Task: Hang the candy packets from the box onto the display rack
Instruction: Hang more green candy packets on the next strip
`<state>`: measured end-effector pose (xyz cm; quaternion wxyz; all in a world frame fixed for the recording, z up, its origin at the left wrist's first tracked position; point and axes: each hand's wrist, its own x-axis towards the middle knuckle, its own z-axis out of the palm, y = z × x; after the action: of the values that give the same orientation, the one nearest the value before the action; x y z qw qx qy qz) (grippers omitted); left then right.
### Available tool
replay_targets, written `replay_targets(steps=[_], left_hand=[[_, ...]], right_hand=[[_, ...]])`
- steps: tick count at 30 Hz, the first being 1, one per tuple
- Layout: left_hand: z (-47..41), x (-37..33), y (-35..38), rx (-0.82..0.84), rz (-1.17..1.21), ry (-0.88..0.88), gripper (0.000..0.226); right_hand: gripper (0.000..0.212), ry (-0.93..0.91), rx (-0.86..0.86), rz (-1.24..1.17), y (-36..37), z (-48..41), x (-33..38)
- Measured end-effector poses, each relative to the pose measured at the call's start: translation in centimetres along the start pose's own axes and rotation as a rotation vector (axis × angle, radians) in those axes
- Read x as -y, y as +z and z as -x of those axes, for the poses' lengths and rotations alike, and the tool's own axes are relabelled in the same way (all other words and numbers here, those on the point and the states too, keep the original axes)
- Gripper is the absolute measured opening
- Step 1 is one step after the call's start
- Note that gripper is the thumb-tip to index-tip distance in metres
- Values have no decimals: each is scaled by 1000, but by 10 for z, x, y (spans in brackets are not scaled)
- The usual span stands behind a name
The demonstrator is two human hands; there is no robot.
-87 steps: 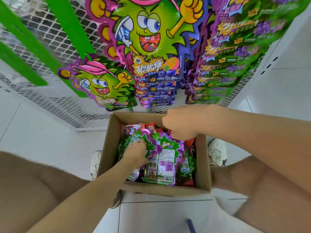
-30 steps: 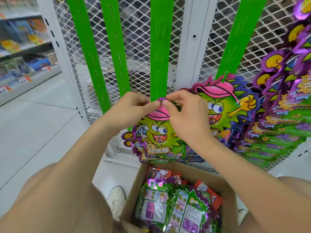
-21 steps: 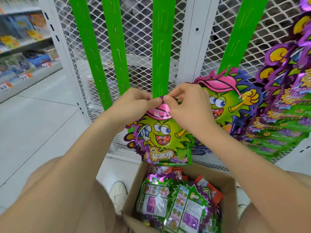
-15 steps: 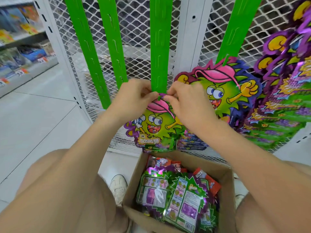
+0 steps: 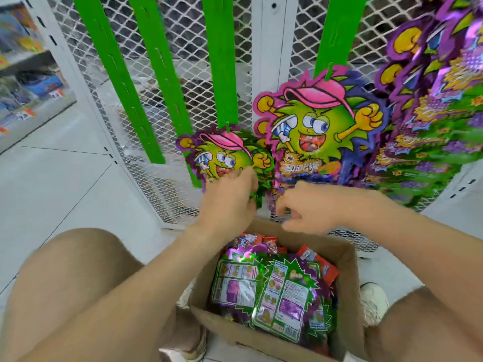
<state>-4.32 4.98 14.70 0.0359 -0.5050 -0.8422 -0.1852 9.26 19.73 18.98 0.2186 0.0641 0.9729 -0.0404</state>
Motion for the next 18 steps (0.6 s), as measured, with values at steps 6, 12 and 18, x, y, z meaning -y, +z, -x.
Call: replay_targets(steps=[6, 12, 18], left_hand=[[37, -13, 131, 885, -72, -17, 30], [74, -23, 224, 1118, -28, -216, 65], [92, -41, 261, 939, -142, -246, 136]], right_hand=[[36, 106, 311, 11, 61, 18, -19], [24, 122, 325, 10, 99, 23, -35], [17, 110, 372, 63, 130, 22, -45]])
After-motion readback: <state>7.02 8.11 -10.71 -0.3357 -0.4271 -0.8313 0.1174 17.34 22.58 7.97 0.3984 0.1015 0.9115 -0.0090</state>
